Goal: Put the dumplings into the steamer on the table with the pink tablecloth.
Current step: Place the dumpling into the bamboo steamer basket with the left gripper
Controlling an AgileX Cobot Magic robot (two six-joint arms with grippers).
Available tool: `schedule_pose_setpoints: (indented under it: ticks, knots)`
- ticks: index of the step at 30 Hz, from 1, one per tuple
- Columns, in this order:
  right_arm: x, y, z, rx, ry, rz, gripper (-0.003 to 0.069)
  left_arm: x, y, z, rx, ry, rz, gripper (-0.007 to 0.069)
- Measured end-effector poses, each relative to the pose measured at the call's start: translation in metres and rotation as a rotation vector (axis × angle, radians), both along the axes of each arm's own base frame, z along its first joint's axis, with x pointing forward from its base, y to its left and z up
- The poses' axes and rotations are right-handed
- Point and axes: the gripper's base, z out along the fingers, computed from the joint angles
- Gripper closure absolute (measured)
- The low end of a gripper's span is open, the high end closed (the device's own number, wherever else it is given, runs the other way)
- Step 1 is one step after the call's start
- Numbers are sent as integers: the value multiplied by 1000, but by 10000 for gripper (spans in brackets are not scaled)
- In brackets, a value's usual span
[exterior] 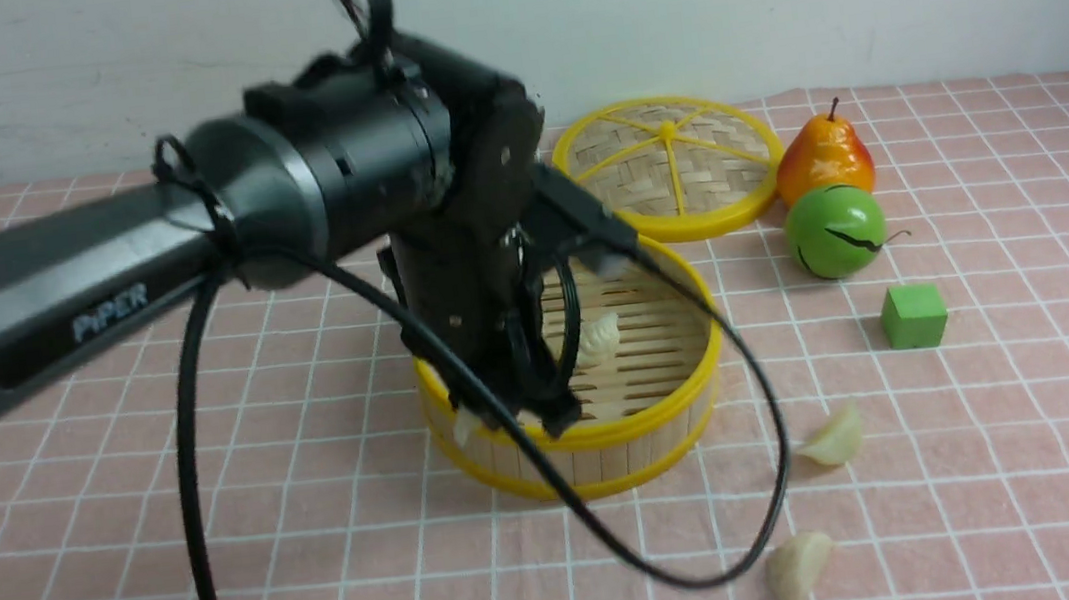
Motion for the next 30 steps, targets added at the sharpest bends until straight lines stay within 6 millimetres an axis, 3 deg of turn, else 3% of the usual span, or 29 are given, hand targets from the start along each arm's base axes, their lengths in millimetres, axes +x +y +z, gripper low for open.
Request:
schedule_pose_setpoints:
  ticks: [3,6,10,11,12,13,16,23,28,30]
  knots:
    - [1,0,0,4,-7,-2,586,11,-4,23,-112,-52,111,414]
    - [2,1,1,14,-14,-13,584,29,-11,20,-179,-70,202,414]
    - [1,1,1,33,9,-46,582,52,-16,-3,-205,-46,290,414]
    - [1,1,1,40,34,-71,580,68,-16,-25,-203,-16,353,414]
    - [0,1,1,39,35,-70,580,68,-16,-24,-207,-18,356,414]
    - [-1,0,0,43,64,-93,578,81,-12,-43,-197,8,403,414]
    - [-2,0,-1,46,96,-119,574,97,-6,-64,-197,40,460,414]
    - [-1,-3,-2,34,103,-163,571,106,-4,-91,-189,71,485,412]
    - [5,-8,-2,19,68,-256,554,106,-3,-88,-193,75,488,262]
    - [9,-10,-2,3,47,-295,535,102,-1,-73,-194,71,490,188]
